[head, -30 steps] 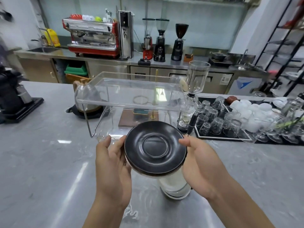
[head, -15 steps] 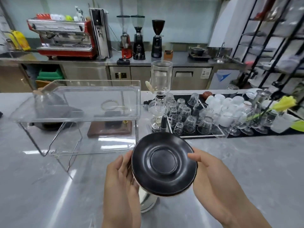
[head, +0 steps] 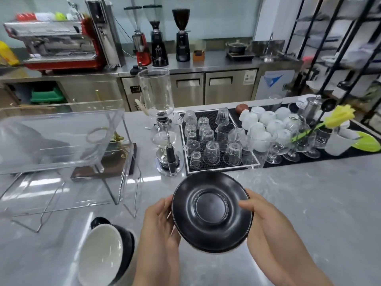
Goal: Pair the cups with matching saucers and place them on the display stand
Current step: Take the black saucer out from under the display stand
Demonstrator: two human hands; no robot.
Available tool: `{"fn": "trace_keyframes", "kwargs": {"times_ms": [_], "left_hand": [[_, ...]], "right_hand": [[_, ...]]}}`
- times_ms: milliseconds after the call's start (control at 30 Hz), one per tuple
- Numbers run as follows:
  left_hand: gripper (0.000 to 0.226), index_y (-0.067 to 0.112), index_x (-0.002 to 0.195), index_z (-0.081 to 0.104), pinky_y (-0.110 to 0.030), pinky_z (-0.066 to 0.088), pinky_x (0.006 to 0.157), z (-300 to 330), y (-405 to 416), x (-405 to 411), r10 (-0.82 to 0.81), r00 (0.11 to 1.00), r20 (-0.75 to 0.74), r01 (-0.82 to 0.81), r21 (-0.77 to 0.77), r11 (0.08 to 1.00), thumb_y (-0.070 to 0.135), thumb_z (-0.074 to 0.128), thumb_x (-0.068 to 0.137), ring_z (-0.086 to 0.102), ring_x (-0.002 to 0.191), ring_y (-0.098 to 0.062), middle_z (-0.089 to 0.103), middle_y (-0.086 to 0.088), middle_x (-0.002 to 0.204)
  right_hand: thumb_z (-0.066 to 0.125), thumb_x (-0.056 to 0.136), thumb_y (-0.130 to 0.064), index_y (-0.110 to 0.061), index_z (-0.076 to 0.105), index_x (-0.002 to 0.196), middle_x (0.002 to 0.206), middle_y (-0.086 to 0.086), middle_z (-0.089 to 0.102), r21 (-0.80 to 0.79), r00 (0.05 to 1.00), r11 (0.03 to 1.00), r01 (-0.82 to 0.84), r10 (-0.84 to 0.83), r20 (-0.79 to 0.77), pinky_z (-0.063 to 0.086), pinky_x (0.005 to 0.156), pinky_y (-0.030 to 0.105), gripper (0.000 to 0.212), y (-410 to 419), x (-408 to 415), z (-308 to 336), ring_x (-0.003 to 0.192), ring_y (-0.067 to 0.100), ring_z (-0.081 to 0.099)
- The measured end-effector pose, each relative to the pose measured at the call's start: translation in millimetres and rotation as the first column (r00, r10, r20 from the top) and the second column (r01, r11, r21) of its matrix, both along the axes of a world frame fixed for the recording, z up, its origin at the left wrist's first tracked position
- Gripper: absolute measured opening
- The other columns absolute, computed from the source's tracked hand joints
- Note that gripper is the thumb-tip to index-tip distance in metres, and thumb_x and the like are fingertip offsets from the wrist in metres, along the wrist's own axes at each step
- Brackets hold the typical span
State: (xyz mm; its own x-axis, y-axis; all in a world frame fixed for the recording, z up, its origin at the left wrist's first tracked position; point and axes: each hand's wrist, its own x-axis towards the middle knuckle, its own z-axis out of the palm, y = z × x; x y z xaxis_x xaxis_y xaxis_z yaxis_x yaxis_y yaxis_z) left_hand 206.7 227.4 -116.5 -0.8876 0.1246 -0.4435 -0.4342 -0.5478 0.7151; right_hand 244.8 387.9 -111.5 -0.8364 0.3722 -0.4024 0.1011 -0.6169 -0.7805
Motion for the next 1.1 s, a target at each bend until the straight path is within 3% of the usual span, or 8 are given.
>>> {"fn": "trace_keyframes", "kwargs": {"times_ms": [133, 233, 367, 600, 700, 833, 1100], "left_hand": [[0.037, 0.005, 0.114, 0.070, -0.034, 0.048, 0.080, -13, 23, -1, -0.017, 1.000, 0.025, 0.018, -0.040, 0.999, 0.030, 0.046, 0.099, 0.065, 0.091, -0.018, 0.073, -0.005, 0.095], [0.035, 0.007, 0.113, 0.070, -0.034, 0.049, 0.079, -24, 38, 0, -0.012, 0.998, 0.060, 0.016, -0.067, 0.998, 0.029, 0.048, 0.098, 0.066, 0.092, -0.017, 0.075, -0.003, 0.094], [0.031, 0.010, 0.104, 0.072, -0.033, 0.049, 0.075, -38, 47, 1, -0.008, 0.996, 0.088, 0.018, -0.112, 0.993, 0.029, 0.048, 0.099, 0.068, 0.090, -0.015, 0.077, 0.001, 0.089], [0.029, 0.011, 0.101, 0.071, -0.034, 0.048, 0.076, -55, 49, -1, 0.028, 0.992, 0.120, -0.006, -0.175, 0.985, 0.028, 0.048, 0.100, 0.064, 0.088, -0.015, 0.076, 0.004, 0.079], [0.029, 0.011, 0.101, 0.072, -0.034, 0.049, 0.078, -63, 47, -1, 0.047, 0.992, 0.118, -0.024, -0.189, 0.982, 0.026, 0.047, 0.100, 0.066, 0.091, -0.015, 0.077, 0.002, 0.089], [0.034, 0.009, 0.115, 0.071, -0.036, 0.050, 0.082, -77, 43, 0, 0.086, 0.988, 0.129, -0.058, -0.210, 0.976, 0.026, 0.044, 0.103, 0.066, 0.102, -0.017, 0.074, -0.004, 0.111], [0.031, 0.009, 0.111, 0.073, -0.036, 0.051, 0.081, -94, 33, 8, 0.117, 0.978, 0.171, -0.077, -0.223, 0.972, 0.024, 0.048, 0.101, 0.070, 0.100, -0.018, 0.078, -0.005, 0.107]], "right_hand": [[0.060, 0.065, -0.004, 0.001, 0.070, 0.113, 0.102, 0.031, 0.072, 0.016, 0.999, 0.999, -0.036, 0.036, 0.003, 0.051, 0.085, 0.044, 0.049, 20, 7, -10, 0.089, 0.032, 0.070], [0.056, 0.077, 0.003, 0.000, 0.067, 0.120, 0.114, 0.031, 0.069, 0.010, 0.999, 0.999, -0.039, 0.039, 0.011, 0.049, 0.093, 0.045, 0.044, 37, 11, -22, 0.098, 0.032, 0.069], [0.050, 0.088, 0.005, -0.003, 0.073, 0.108, 0.108, 0.028, 0.072, 0.047, 0.997, 0.998, -0.052, 0.049, 0.053, 0.048, 0.085, 0.042, 0.032, 45, 12, -34, 0.085, 0.024, 0.070], [0.054, 0.088, 0.001, -0.014, 0.078, 0.100, 0.102, 0.015, 0.078, 0.097, 0.985, 0.991, -0.090, 0.074, 0.155, 0.049, 0.091, 0.043, 0.031, 45, 9, -58, 0.093, 0.024, 0.073], [0.054, 0.089, 0.002, -0.014, 0.078, 0.100, 0.103, 0.016, 0.077, 0.109, 0.981, 0.988, -0.106, 0.087, 0.171, 0.049, 0.094, 0.044, 0.032, 42, 5, -66, 0.095, 0.026, 0.072], [0.051, 0.090, 0.005, -0.009, 0.076, 0.104, 0.107, 0.021, 0.075, 0.125, 0.976, 0.982, -0.144, 0.120, 0.182, 0.046, 0.099, 0.048, 0.032, 39, 2, -74, 0.103, 0.034, 0.069], [0.051, 0.092, 0.005, -0.008, 0.072, 0.115, 0.111, 0.016, 0.076, 0.126, 0.950, 0.971, -0.204, 0.165, 0.266, 0.044, 0.107, 0.050, 0.034, 34, 4, -93, 0.112, 0.032, 0.067]]}}
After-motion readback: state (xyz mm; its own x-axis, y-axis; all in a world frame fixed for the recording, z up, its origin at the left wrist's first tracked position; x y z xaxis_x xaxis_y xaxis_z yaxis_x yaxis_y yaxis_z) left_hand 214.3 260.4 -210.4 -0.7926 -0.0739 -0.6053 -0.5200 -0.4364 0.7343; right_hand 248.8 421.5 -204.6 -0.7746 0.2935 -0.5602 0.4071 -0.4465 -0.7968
